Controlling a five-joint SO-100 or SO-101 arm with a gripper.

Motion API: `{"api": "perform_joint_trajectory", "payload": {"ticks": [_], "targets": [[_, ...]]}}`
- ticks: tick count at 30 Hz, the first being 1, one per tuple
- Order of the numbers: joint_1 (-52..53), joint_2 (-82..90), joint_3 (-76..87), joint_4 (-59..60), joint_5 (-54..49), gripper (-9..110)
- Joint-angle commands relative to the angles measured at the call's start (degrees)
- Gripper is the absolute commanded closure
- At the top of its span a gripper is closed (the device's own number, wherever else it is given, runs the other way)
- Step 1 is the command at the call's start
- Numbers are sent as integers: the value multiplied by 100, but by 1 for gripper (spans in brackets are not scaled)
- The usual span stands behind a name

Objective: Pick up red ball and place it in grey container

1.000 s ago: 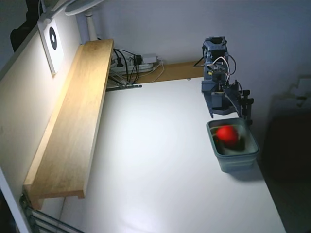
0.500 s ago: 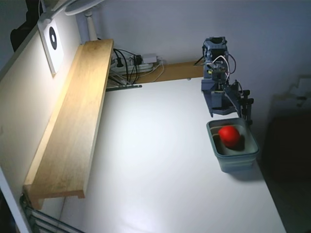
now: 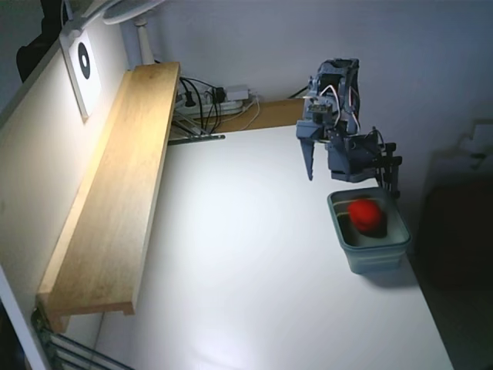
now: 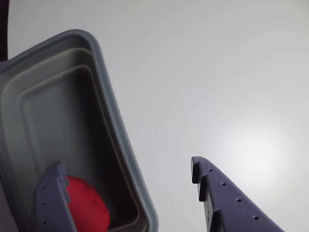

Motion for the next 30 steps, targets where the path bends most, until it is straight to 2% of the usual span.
{"api": "perform_joint_trajectory", "payload": {"ticks": [1, 30], "targets": [[325, 180, -361, 233, 18, 71], [4232, 286, -1626, 2367, 18, 90]]}}
